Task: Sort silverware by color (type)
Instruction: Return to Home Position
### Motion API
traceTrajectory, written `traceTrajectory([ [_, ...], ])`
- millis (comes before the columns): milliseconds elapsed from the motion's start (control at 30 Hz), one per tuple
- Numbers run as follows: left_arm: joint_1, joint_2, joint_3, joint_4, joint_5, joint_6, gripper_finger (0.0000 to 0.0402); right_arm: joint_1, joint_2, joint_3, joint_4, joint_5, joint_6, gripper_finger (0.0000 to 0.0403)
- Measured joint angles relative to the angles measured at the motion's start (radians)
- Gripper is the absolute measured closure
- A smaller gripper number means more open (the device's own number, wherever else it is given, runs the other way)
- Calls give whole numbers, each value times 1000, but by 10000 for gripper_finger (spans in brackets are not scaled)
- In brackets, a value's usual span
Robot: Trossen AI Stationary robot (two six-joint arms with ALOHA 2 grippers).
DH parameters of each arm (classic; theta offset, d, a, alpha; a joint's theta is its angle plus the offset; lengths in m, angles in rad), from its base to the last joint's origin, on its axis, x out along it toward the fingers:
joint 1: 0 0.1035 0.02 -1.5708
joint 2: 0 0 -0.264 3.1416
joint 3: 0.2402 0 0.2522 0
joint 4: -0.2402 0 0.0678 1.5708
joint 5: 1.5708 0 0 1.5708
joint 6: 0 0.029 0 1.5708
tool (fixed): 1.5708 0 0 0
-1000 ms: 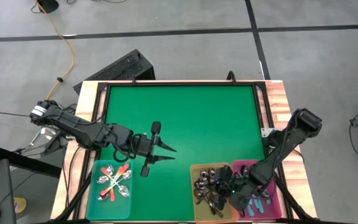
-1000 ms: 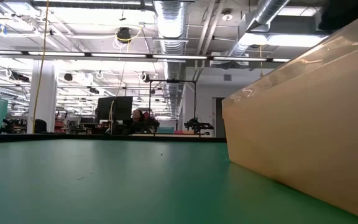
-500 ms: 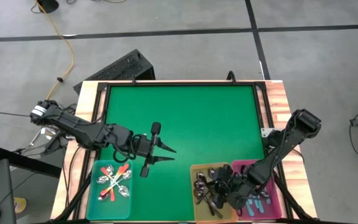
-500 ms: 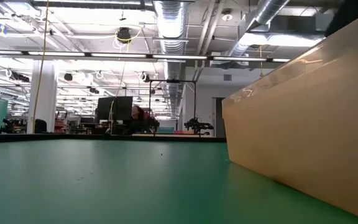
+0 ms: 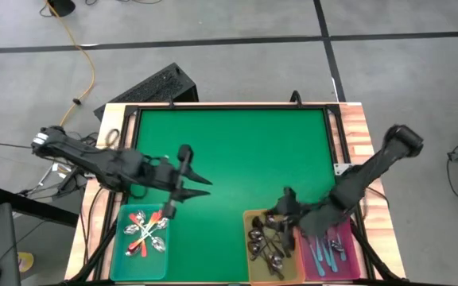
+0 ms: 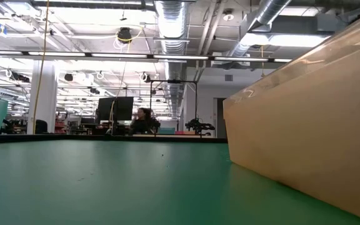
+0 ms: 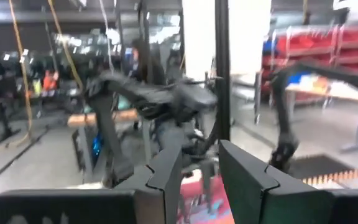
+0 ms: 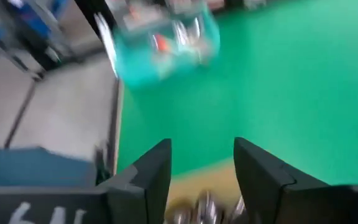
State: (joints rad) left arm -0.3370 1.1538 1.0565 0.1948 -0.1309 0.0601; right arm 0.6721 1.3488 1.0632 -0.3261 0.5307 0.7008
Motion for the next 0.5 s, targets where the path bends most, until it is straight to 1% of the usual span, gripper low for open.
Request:
traceTrajectory([
  [67, 0, -44, 0, 6, 20, -6, 306, -18, -78, 25, 10, 4, -119, 219],
  [167, 0, -109, 1, 3, 14, -39, 306, -37, -183, 70, 26, -30, -254, 219],
  [267, 0, -160, 1, -10, -41, 0, 306, -41, -281, 98, 22, -39, -398, 222],
  [333, 0, -183, 1, -34, -71, -46, 306, -41, -345, 105, 31, -37, -432, 223],
  [367, 0, -196, 1, -53, -71, -71, 306, -41, -376, 108, 43, -37, -475, 223],
  [433, 3, -221, 1, -85, -30, -53, 306, -43, -435, 108, 47, -36, -602, 223],
  [500, 27, -247, 1, -123, 3, -48, 306, -62, -496, 107, 64, -38, -664, 222],
])
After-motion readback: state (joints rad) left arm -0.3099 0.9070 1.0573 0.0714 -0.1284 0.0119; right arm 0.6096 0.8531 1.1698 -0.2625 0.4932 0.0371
